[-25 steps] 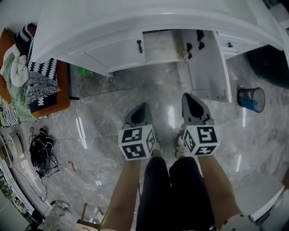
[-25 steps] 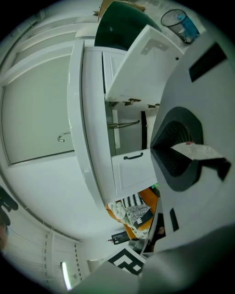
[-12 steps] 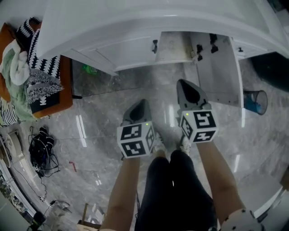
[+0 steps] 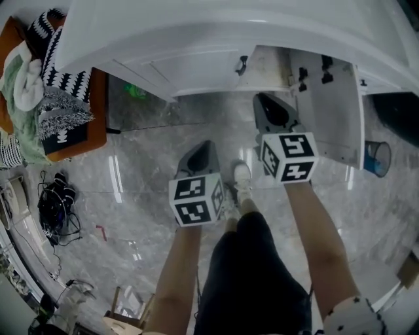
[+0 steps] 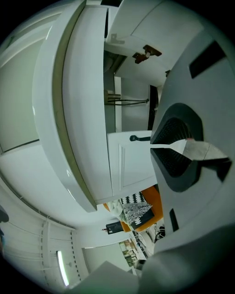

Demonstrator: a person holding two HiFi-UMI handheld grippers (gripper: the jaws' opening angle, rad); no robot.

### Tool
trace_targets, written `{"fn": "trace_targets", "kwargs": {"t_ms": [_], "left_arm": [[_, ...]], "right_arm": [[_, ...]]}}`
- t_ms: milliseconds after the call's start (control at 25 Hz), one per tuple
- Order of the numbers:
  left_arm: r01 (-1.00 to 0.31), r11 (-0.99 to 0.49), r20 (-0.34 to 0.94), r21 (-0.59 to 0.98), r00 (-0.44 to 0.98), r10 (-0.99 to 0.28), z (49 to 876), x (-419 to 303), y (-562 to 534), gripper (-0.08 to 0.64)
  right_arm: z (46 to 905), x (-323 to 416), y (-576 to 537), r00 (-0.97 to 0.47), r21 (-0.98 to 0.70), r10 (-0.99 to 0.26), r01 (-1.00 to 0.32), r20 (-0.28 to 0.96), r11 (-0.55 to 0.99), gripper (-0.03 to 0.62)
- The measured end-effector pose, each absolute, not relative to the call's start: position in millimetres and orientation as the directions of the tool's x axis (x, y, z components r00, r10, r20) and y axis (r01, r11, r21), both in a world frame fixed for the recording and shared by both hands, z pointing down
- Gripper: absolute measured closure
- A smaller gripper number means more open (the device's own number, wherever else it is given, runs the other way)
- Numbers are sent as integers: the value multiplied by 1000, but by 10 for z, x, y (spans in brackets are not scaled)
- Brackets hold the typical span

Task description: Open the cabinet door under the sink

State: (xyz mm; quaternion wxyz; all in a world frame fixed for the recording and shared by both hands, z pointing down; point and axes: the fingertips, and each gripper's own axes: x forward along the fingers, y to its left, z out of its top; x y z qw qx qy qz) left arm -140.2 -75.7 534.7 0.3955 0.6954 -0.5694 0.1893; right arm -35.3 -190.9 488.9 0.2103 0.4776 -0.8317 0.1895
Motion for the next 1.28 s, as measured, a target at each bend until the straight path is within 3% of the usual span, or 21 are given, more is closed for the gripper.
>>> {"fn": "trace_targets", "kwargs": {"t_ms": [480,1000,1280], "left_arm": [[-944,9,726,331,249,-641,5393,-1641,-921,555],[-938,43,720,343,233,-654,5406,-1752,-1055,555],[-938,52,723,343,229,-652,5420,-1758,-1003,555]], "right_arm": [[5159,-607,-2459,-457,-87,-693,-862,558,499,494],[5309,-736,-2772,-435,-44,-690,-862,579,506,488],[5303,-721,-2923,-378,-53,-722,-902,580,430,492]]}}
